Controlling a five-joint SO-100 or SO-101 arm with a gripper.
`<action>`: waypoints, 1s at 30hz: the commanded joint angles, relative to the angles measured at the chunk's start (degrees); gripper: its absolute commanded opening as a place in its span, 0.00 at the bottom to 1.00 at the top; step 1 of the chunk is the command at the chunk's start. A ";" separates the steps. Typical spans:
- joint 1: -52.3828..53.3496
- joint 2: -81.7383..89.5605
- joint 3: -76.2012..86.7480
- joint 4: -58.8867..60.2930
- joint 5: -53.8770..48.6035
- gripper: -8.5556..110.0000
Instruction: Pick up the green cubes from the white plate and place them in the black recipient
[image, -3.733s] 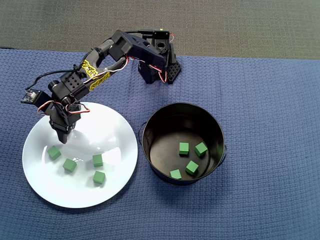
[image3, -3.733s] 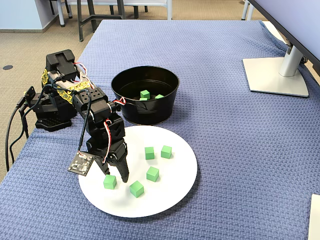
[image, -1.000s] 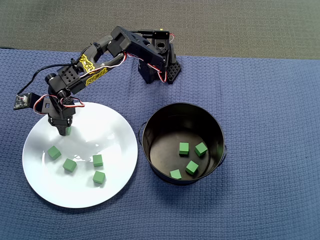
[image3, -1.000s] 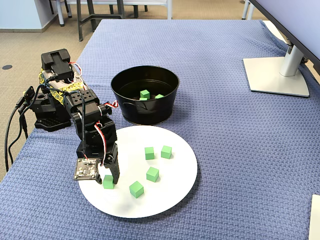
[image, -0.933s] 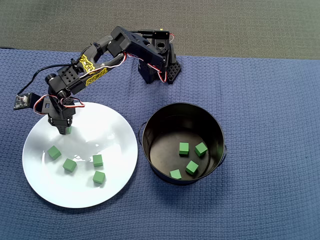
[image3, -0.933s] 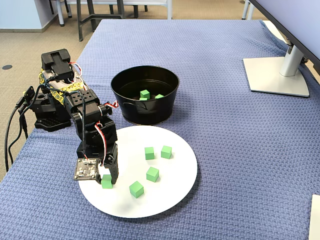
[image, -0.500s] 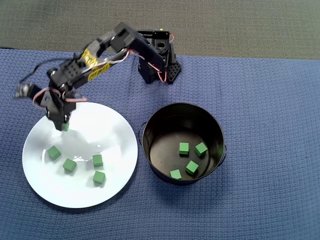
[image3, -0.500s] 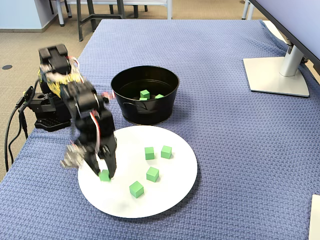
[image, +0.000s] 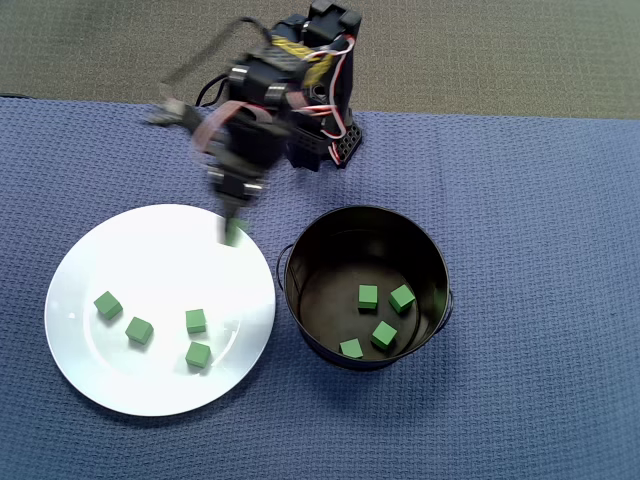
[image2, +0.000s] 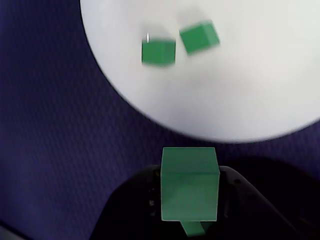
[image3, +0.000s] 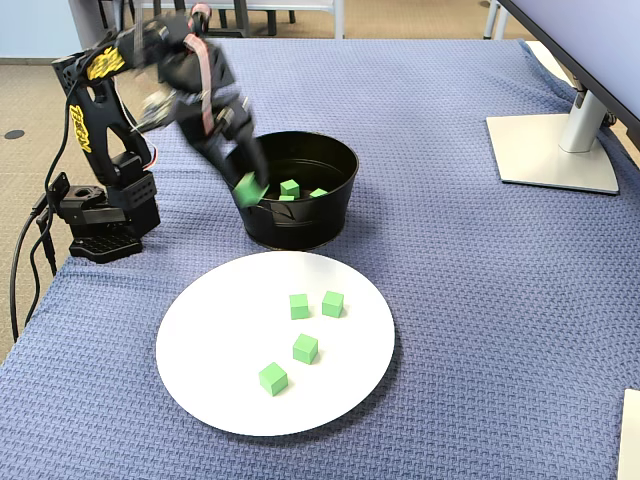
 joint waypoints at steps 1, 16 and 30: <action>-18.11 5.45 7.29 -2.99 10.37 0.07; -30.67 6.68 7.12 -4.31 10.02 0.29; 11.25 -1.85 8.00 -18.19 -14.94 0.24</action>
